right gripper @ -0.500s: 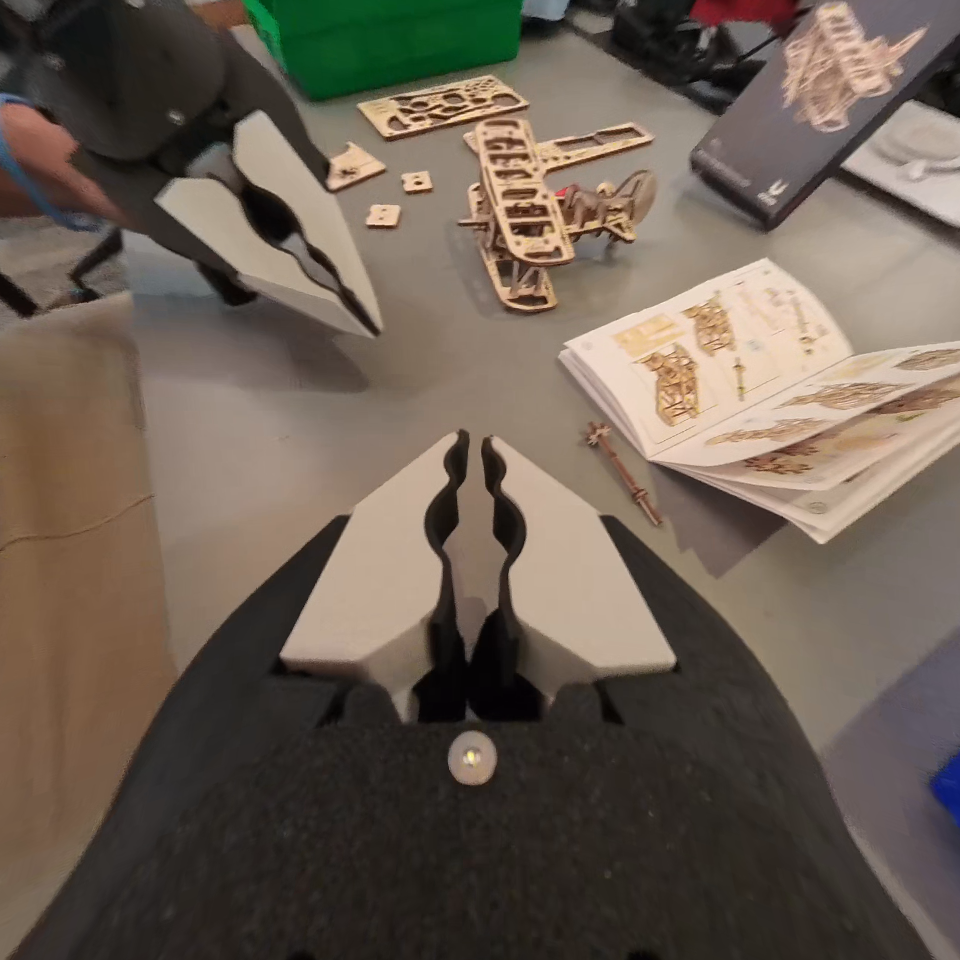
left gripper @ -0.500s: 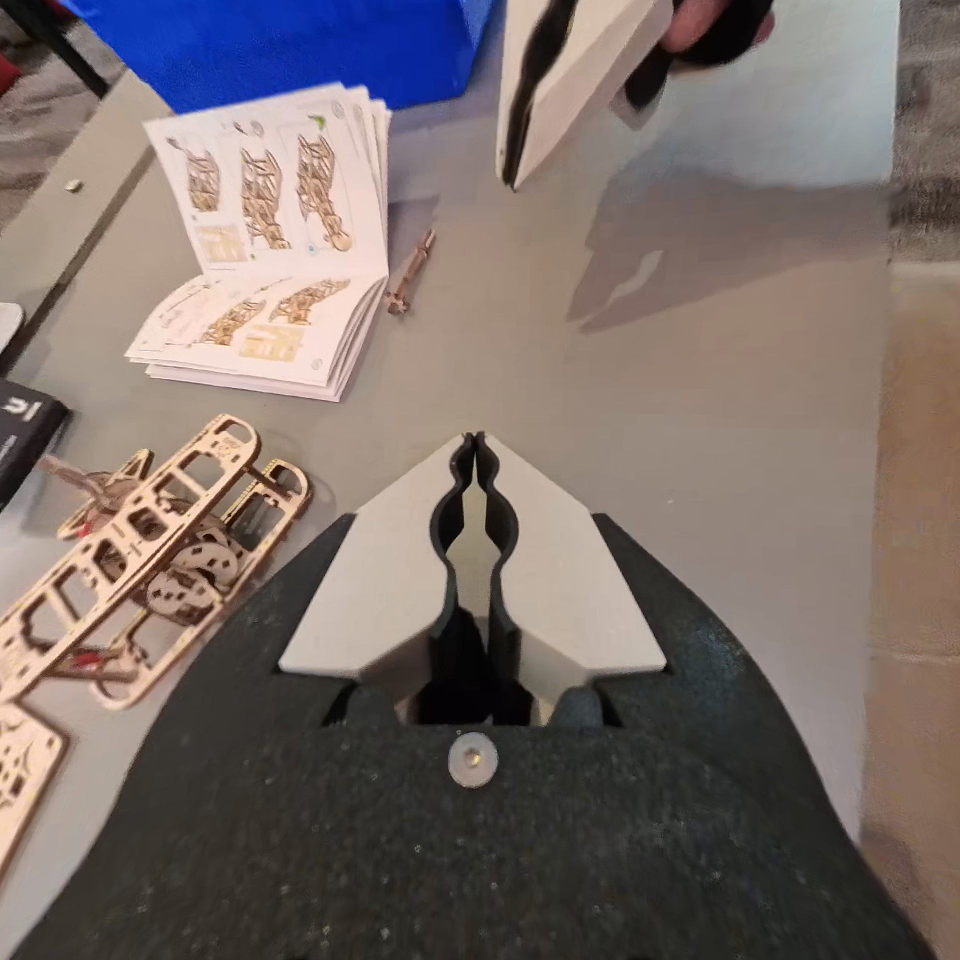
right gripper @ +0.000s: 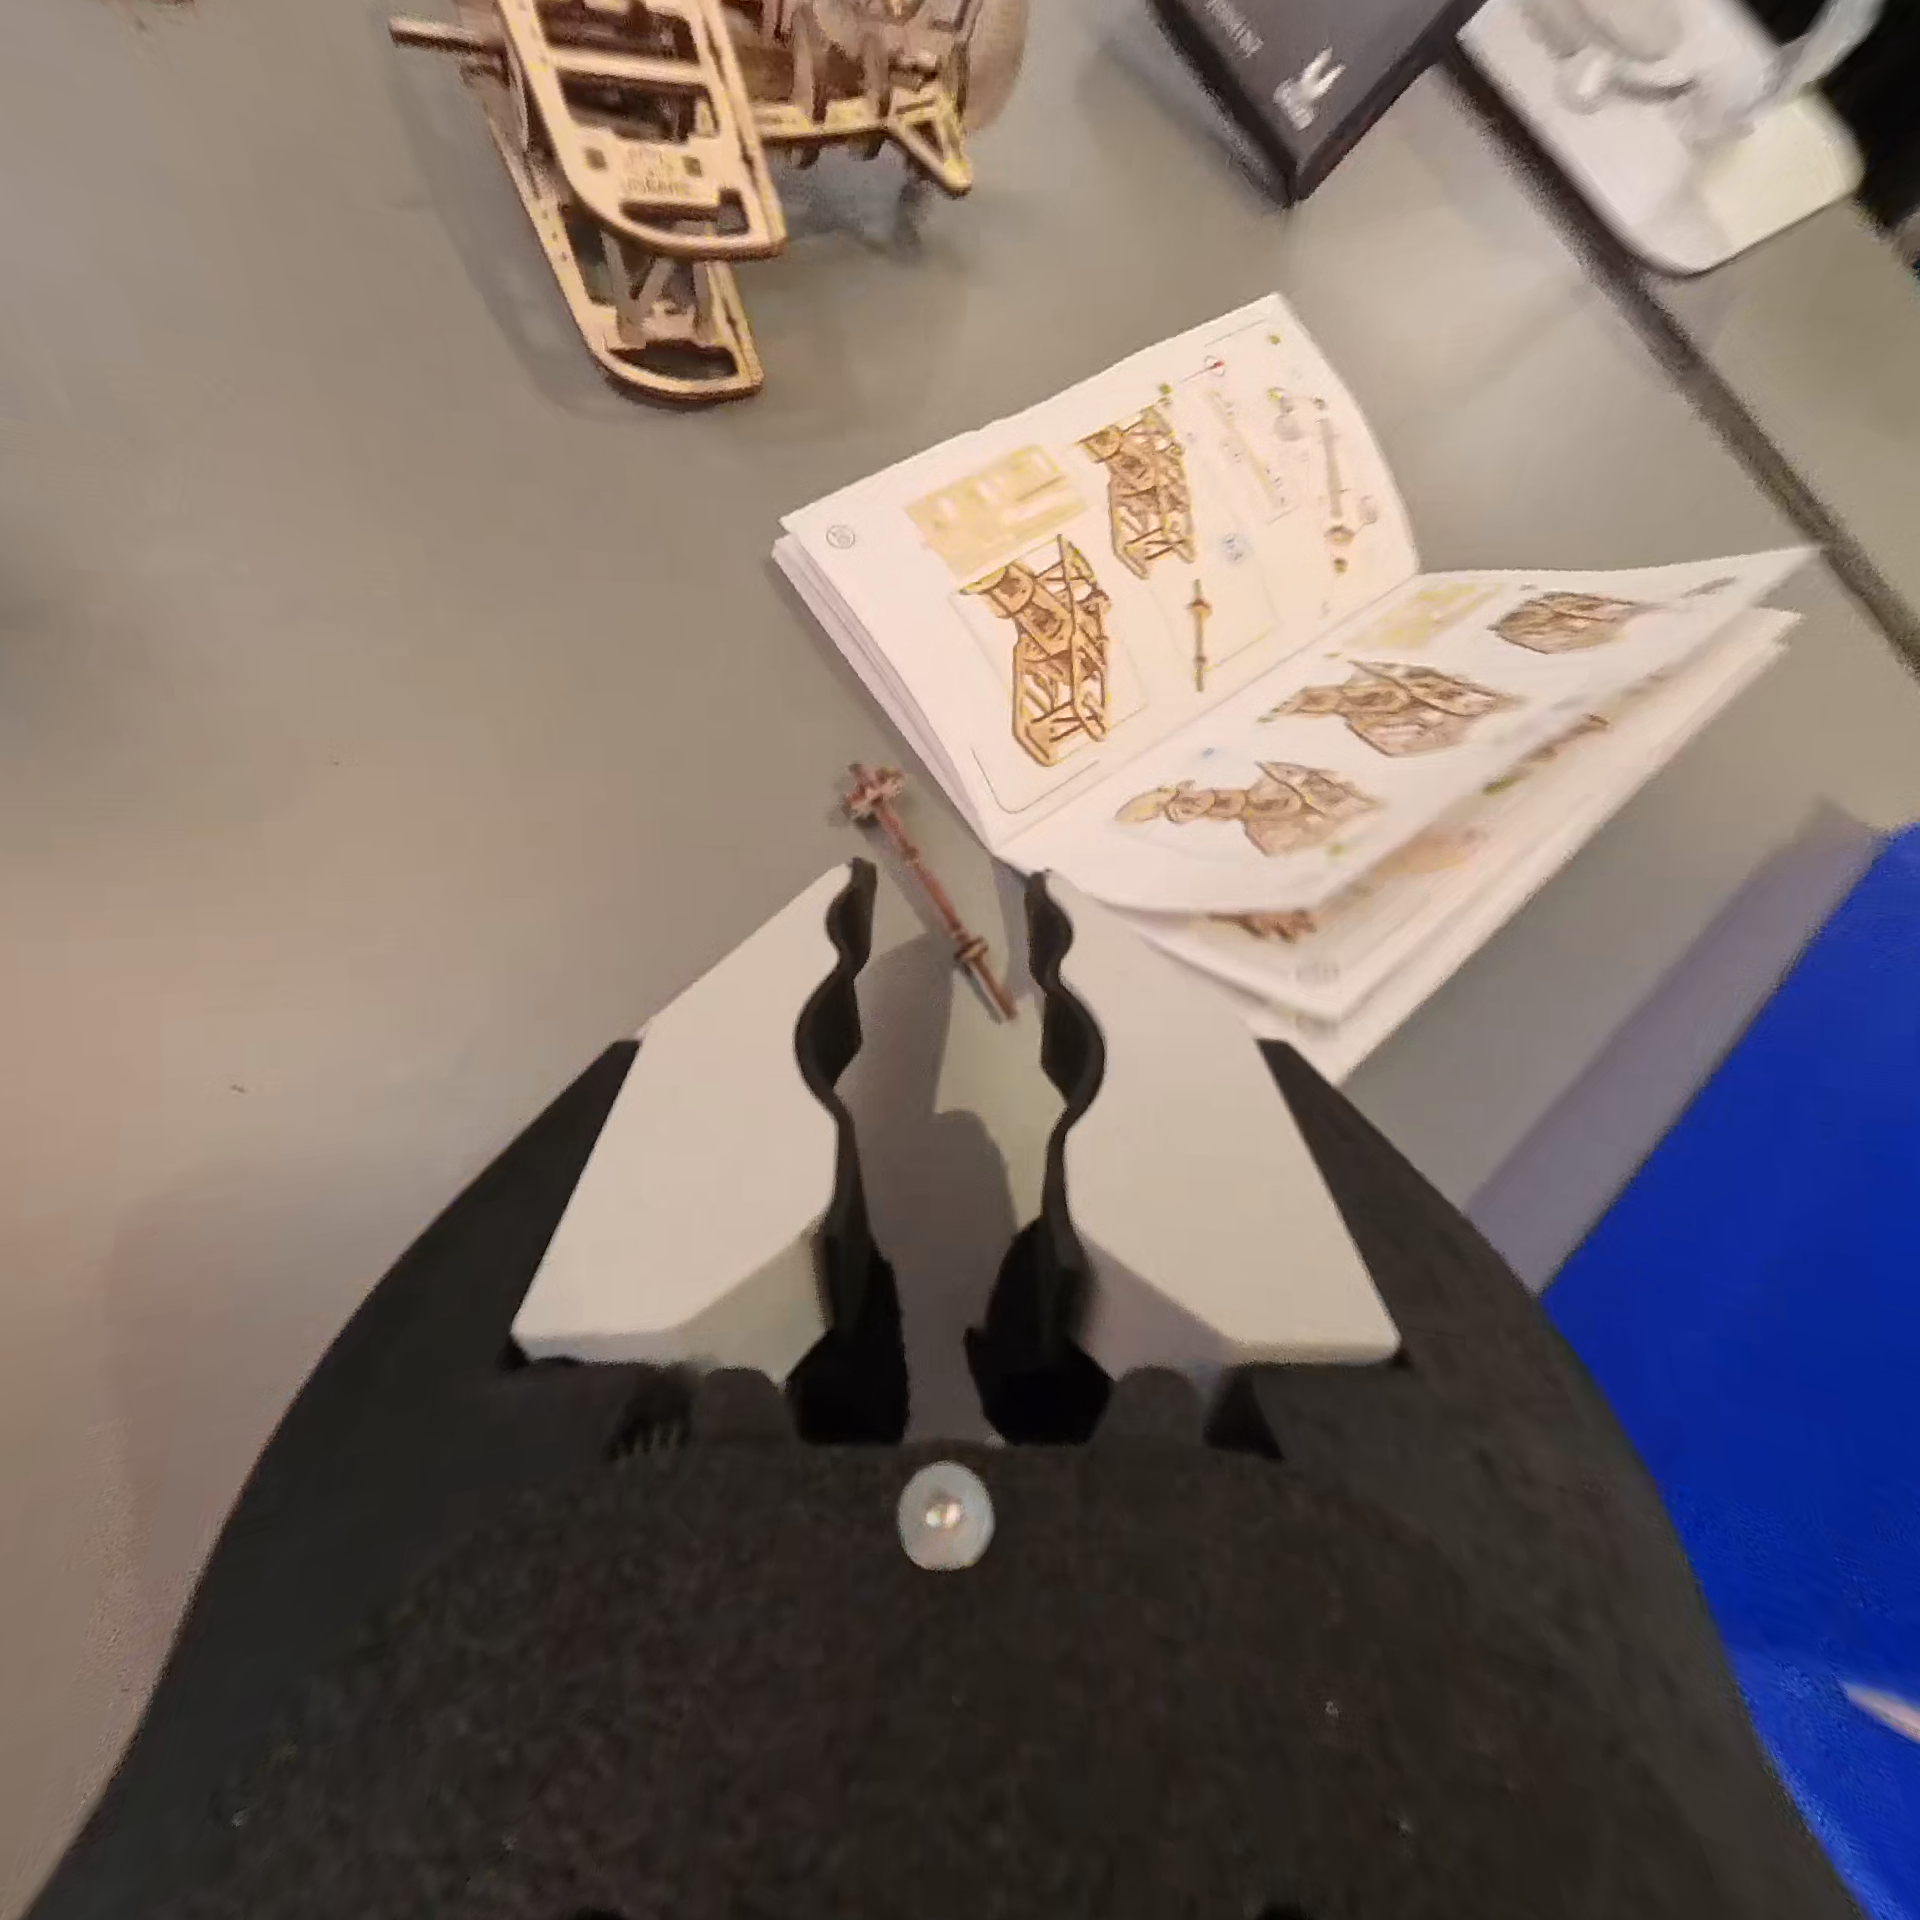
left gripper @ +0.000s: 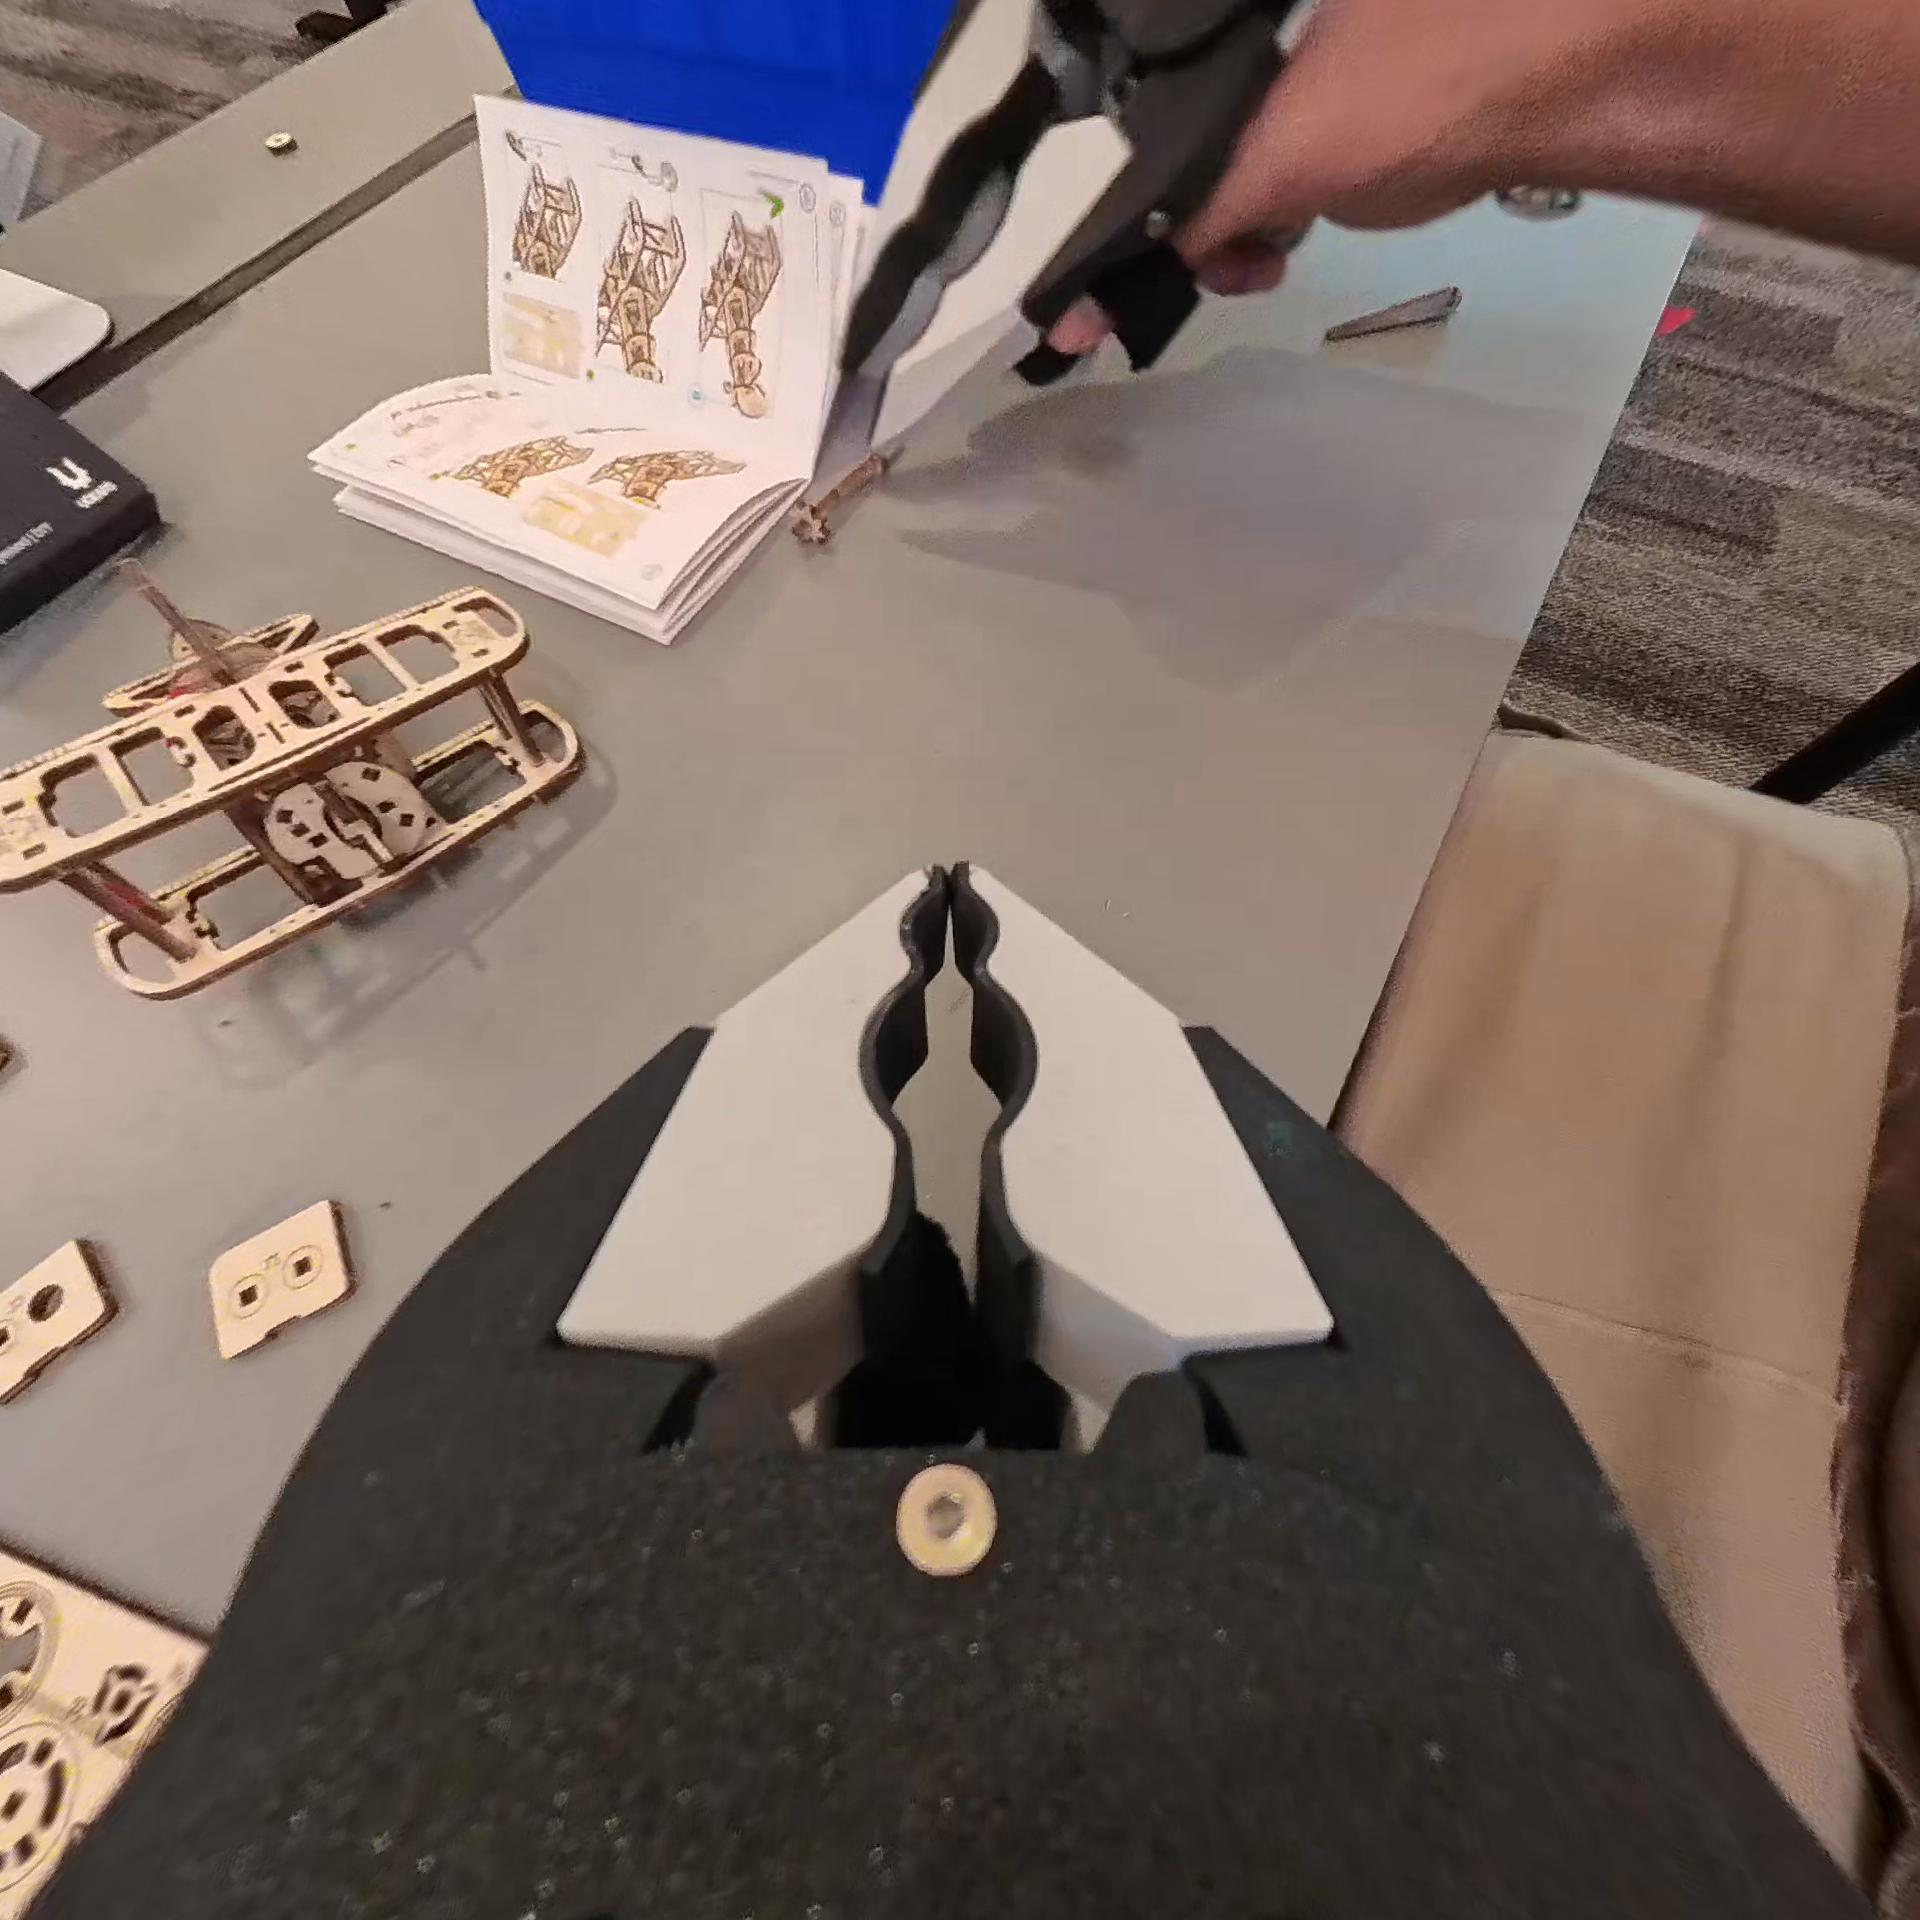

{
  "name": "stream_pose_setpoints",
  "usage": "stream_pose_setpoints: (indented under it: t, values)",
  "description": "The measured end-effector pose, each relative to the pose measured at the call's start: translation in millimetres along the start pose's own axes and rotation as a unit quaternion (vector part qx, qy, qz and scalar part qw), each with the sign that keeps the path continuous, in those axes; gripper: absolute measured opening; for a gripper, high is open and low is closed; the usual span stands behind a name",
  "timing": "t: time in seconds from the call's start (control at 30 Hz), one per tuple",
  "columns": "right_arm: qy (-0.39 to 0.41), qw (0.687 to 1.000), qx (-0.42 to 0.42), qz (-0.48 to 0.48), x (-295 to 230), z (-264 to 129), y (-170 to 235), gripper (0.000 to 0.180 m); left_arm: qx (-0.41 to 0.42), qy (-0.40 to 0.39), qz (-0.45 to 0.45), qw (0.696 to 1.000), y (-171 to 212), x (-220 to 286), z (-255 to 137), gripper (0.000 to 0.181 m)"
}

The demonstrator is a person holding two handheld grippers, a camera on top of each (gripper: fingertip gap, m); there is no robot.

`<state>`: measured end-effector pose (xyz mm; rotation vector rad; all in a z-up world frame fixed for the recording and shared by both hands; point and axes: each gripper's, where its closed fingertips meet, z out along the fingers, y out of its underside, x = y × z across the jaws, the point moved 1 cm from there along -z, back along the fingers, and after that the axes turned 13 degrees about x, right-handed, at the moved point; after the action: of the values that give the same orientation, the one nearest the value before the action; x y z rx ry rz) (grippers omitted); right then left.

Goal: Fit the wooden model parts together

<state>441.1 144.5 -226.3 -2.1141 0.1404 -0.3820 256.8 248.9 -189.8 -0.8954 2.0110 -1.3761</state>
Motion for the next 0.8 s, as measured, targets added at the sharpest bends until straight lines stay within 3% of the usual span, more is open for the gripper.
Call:
stream_pose_setpoints:
  t: [0.13,0.23,0.3,0.4,0.53,0.6,0.73,0.8]
  values:
    - [-0.054,0.997,-0.05,-0.029,-2.4,23.7,11.1,0.027,-0.014,0.007,0.001,1.0,10.6,-2.2,0.7,0.0]
    - [-0.066,0.995,-0.057,-0.05,-7.8,28.1,12.1,0.003,-0.023,0.009,0.002,1.0,15.2,-3.2,-2.1,0.0]
    - [-0.077,0.994,-0.059,-0.044,-16.8,27.6,9.7,0.002,-0.013,0.001,-0.001,1.0,13.3,-6.1,-5.8,0.0]
    - [-0.131,0.99,0.032,0.037,-59.6,25.6,-29.3,0.001,0.024,-0.016,-0.019,0.999,3.7,-13.6,-12.5,0.001]
    - [-0.269,0.926,0.194,0.18,-136.2,12.5,-109.9,0.0,0.103,-0.029,-0.076,0.991,-19.6,-26.2,-25.3,0.02]
    - [-0.314,0.875,0.265,0.255,-156.7,11.4,-145.0,0.001,0.136,-0.026,-0.113,0.984,-27.3,-31.9,-34.2,0.03]
    - [-0.327,0.766,0.394,0.389,-165.2,18.7,-202.5,0.0,0.181,-0.02,-0.151,0.972,-39.2,-38.9,-52.2,0.041]
    - [-0.324,0.716,0.45,0.424,-167.3,15.9,-222.5,0.0,0.188,-0.037,-0.152,0.97,-40.3,-45.8,-62.2,0.037]
